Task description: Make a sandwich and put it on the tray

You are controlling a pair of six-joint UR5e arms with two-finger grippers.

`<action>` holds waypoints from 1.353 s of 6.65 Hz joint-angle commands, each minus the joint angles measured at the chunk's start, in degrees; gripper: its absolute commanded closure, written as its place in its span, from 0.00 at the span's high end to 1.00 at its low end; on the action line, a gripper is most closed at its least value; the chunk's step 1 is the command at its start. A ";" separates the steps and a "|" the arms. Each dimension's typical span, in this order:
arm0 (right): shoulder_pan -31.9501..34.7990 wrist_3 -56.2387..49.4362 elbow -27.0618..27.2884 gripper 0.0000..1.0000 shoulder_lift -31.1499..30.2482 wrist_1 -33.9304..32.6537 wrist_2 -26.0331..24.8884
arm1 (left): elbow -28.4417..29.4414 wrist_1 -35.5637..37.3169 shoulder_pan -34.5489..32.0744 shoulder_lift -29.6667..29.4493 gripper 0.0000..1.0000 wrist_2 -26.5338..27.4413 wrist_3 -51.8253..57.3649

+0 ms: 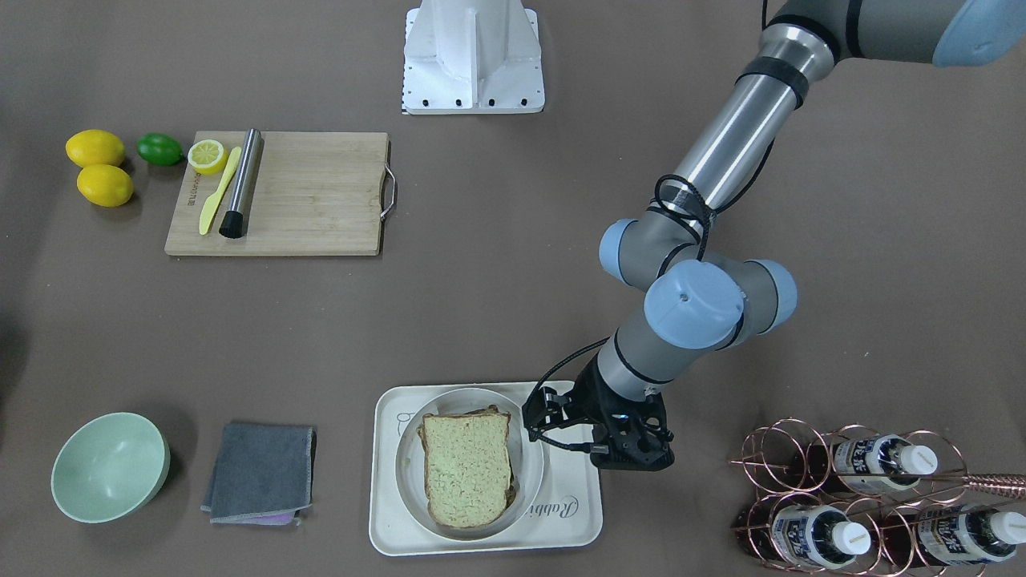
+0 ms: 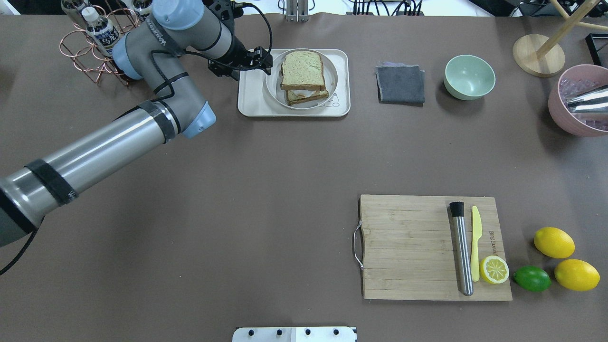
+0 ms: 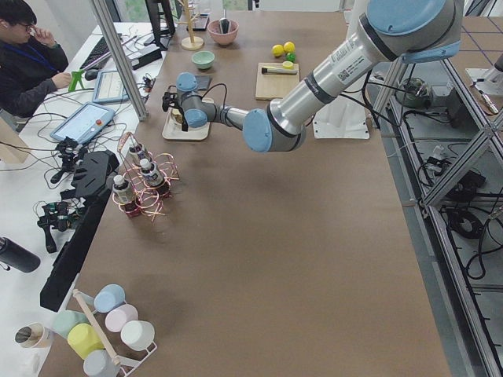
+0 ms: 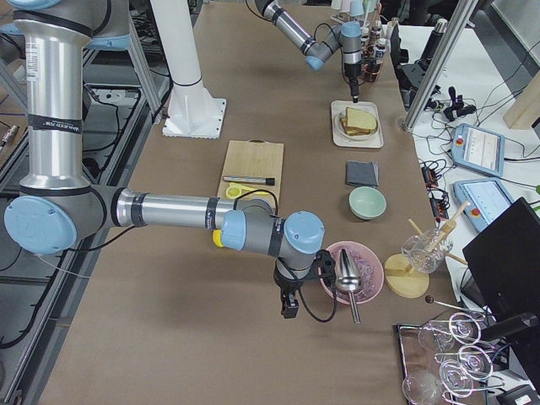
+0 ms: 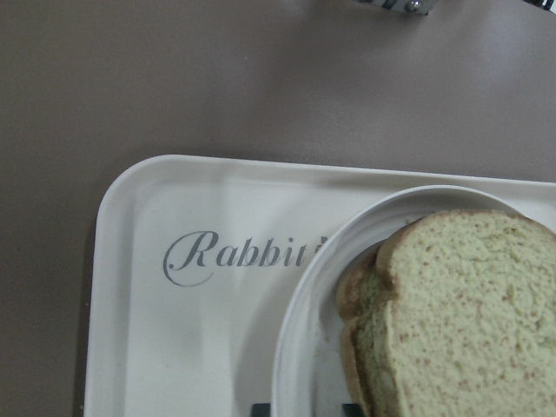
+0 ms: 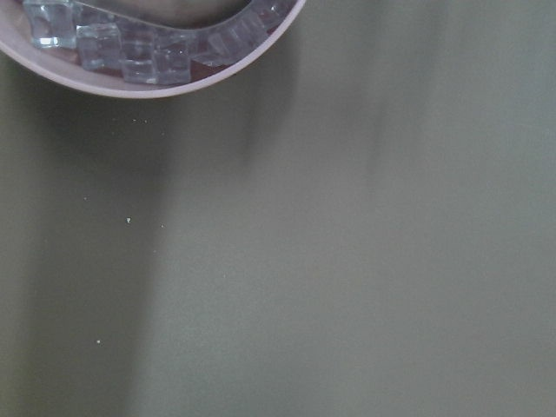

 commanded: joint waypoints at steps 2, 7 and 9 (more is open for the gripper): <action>0.05 -0.05 -0.36 1.00 -0.28 -0.02 0.00 | -23.99 7.78 -1.27 17.76 0.99 -5.42 0.24; 0.05 0.57 -0.71 1.00 -0.02 0.06 0.00 | -42.27 19.65 -23.02 44.51 0.99 -18.18 37.56; 0.05 0.57 -0.80 1.00 -0.19 -0.02 -0.09 | -42.36 40.48 -36.46 43.85 0.99 -19.70 66.36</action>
